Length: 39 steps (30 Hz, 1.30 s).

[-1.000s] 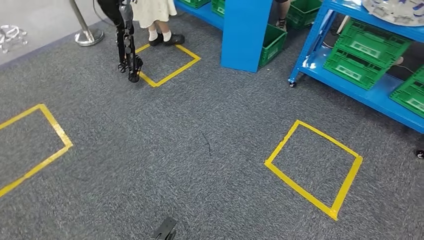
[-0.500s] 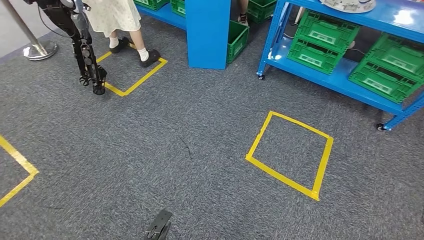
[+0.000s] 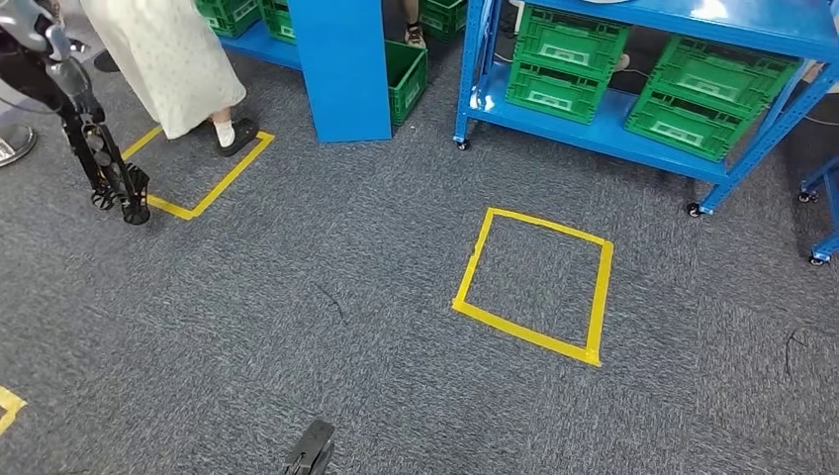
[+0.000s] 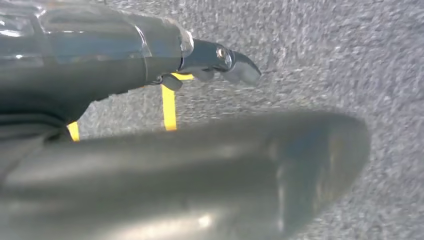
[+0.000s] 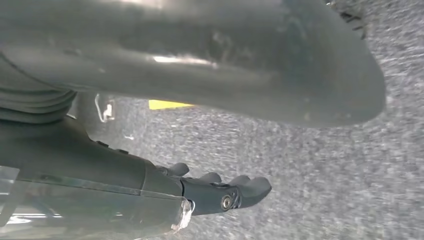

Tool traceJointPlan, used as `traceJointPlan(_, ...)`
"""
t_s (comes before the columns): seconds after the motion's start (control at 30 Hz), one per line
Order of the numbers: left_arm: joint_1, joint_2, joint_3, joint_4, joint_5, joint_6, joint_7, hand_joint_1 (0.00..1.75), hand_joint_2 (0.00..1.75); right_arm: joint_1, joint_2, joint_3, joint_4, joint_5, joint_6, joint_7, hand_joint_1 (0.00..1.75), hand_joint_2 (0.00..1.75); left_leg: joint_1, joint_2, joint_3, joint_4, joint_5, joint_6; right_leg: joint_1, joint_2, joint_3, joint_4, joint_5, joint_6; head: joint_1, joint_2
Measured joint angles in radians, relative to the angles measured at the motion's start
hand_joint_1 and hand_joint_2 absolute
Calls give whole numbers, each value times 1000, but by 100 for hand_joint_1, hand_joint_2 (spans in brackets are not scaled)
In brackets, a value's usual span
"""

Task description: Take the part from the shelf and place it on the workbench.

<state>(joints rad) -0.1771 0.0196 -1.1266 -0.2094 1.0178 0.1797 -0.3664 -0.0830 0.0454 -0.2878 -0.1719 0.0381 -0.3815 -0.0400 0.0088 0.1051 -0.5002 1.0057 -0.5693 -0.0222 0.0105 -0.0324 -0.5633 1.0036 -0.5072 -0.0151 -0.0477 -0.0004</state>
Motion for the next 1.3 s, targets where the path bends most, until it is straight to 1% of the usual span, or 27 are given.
traceJointPlan(0.03, 4, 2, 1, 0, 0, 0, 0, 0, 0, 2, 2, 0, 0, -2, -1, 0, 0, 0, 1, -24, 1, 12, -13, -5, -3, 7, 9, -11, 3, -4, -1, 0)
traceJointPlan(0.07, 6, 3, 1, 0, 0, 0, 1, 0, 0, 2, 4, 1, 0, -4, -2, 1, 0, 0, 1, -55, -12, 46, -35, -9, -6, 14, 18, -20, 6, -8, -2, 0)
traceJointPlan(0.1, 9, 5, 2, 0, 0, 0, 3, 0, 0, 2, 7, 1, 1, -5, -2, 2, 0, 0, 2, -87, -41, 104, -64, -11, -8, 21, 23, -25, 7, -11, -3, 0)
traceJointPlan(0.13, 15, 7, 2, 0, 0, 0, 4, 0, 0, 0, 9, 2, 1, -6, -3, 4, 0, 0, 2, -105, -81, 174, -92, -12, -8, 31, 25, -27, 7, -14, -4, 0)
traceJointPlan(0.17, 22, 8, 2, 0, 0, 0, 6, 0, 0, -1, 12, 3, 1, -6, -3, 5, 0, 0, 1, -110, -117, 231, -106, -11, -7, 43, 26, -26, 6, -16, -5, 0)
traceJointPlan(0.2, 30, 9, 2, 0, 0, 0, 6, 0, 0, -2, 15, 5, 1, -6, -3, 7, 0, 0, 1, -111, -140, 258, -101, -10, -6, 56, 27, -25, 4, -17, -5, 0)
traceJointPlan(0.23, 35, 9, 2, 1, 0, 0, 6, 0, 0, -2, 17, 6, 1, -5, -2, 8, 0, 0, 0, -112, -146, 250, -75, -8, -5, 70, 29, -23, 1, -16, -5, 0)
traceJointPlan(0.27, 38, 9, 3, 1, 0, 0, 6, 0, 0, -2, 19, 7, 1, -5, -2, 10, 0, 0, 0, -117, -137, 208, -35, -5, -5, 81, 31, -20, -2, -15, -5, 0)
traceJointPlan(0.3, 38, 10, 3, 1, 0, 1, 6, 0, 0, -2, 20, 7, 2, -4, -2, 11, 0, 0, 1, -138, -119, 149, 7, -1, -6, 92, 31, -16, -6, -12, -5, 0)
traceJointPlan(0.33, 36, 10, 4, 1, 0, 2, 6, 0, 0, -3, 22, 8, 2, -4, -1, 11, 0, 0, 3, -162, -98, 93, 36, 3, -5, 103, 29, -10, -11, -8, -4, 0)
traceJointPlan(0.37, 34, 10, 4, 1, -1, 2, 8, 0, 0, -4, 23, 8, 2, -5, 0, 10, 0, 0, 5, -182, -82, 52, 51, 7, -6, 112, 26, -4, -15, -4, -4, 0)
traceJointPlan(0.4, 33, 10, 5, 1, -2, 3, 9, 0, 0, -6, 23, 9, 2, -6, 1, 6, 0, 0, 6, -197, -72, 29, 54, 11, -7, 123, 22, -1, -18, 2, -3, 0)
traceJointPlan(0.5, 30, 8, 5, 0, -4, 5, 14, 0, 0, -8, 24, 10, 2, -13, 5, -11, 0, 0, 3, -173, -62, 17, 45, 26, -14, 149, 17, -3, -18, 19, -4, 0)
traceJointPlan(0.53, 27, 8, 5, -1, -4, 6, 15, 0, 0, -7, 24, 10, 2, -14, 5, -14, 0, 0, 4, -161, -57, 11, 46, 32, -13, 139, 14, 4, -25, 25, -3, 0)
traceJointPlan(0.57, 24, 7, 5, -1, -4, 7, 15, 0, 0, -7, 24, 10, 2, -16, 6, -16, 0, 0, 6, -147, -52, 5, 46, 37, -12, 118, 2, 30, -41, 31, 0, 0)
traceJointPlan(0.63, 19, 5, 5, -1, -4, 9, 18, 0, 0, -10, 24, 10, 3, -17, 6, -20, 0, 0, 7, -117, -42, -1, 42, 44, -11, 63, -55, 143, -97, 42, 4, 0)
traceJointPlan(0.67, 19, 5, 5, -1, -4, 9, 20, 0, 0, -12, 24, 10, 3, -17, 6, -20, 0, 0, 6, -101, -39, 0, 39, 46, -12, 48, -93, 212, -125, 47, 5, 0)
traceJointPlan(0.7, 19, 5, 6, -1, -4, 8, 21, 0, 0, -12, 25, 10, 3, -17, 7, -20, 0, 0, 6, -87, -35, 0, 35, 45, -14, 41, -121, 262, -138, 49, 5, 0)
traceJointPlan(0.73, 19, 5, 6, -1, -4, 8, 21, 0, 0, -11, 25, 11, 3, -17, 7, -20, 0, 0, 5, -76, -31, 0, 31, 44, -15, 37, -133, 280, -132, 50, 5, 0)
traceJointPlan(0.77, 17, 5, 6, -1, -4, 8, 21, 0, 0, -8, 26, 11, 3, -17, 7, -20, 0, 0, 4, -69, -27, 0, 27, 42, -16, 36, -124, 256, -104, 47, 5, 0)
traceJointPlan(0.83, 12, 4, 6, -2, -5, 8, 20, 0, 0, -4, 25, 11, 3, -17, 7, -20, 0, 0, 3, -63, -18, -1, 21, 39, -13, 34, -63, 125, -25, 32, 5, 0)
traceJointPlan(0.87, 8, 3, 6, -2, -7, 7, 20, 0, 0, -4, 24, 11, 3, -16, 7, -19, 0, 0, 2, -62, -16, -1, 18, 36, -10, 32, -32, 60, 1, 22, 4, 0)
traceJointPlan(0.9, 4, 1, 6, -3, -8, 6, 22, 0, 0, -5, 23, 12, 3, -16, 7, -17, 0, 0, 1, -62, -17, 0, 16, 33, -7, 30, -12, 17, 13, 15, 4, 0)
traceJointPlan(0.93, 2, -1, 6, -3, -10, 6, 23, 0, 0, -5, 22, 12, 3, -16, 6, -13, 0, 0, 0, -64, -19, 2, 13, 34, -6, 27, -3, -4, 13, 19, 3, 0)
traceJointPlan(1.03, 2, -2, 6, -4, -15, 2, 29, 0, 0, -4, 20, 13, 3, -14, 3, 6, 0, 0, -2, -72, -19, 5, 9, 37, -7, 22, -1, -10, 9, 41, 2, 0)
traceJointPlan(1.2, 4, -2, 6, -6, -16, -1, 30, 0, 0, -5, 21, 14, 3, -9, 2, 25, 0, 0, -2, -80, -17, -3, 12, 28, -7, 17, 0, -8, 3, 32, 2, 0)
traceJointPlan(1.3, 12, -1, 6, -6, -14, 4, 31, 0, 0, -6, 23, 16, 3, 1, 1, 31, 0, 0, -4, -83, -16, -3, 11, 27, -9, 14, 0, -8, 3, 31, 2, 0)
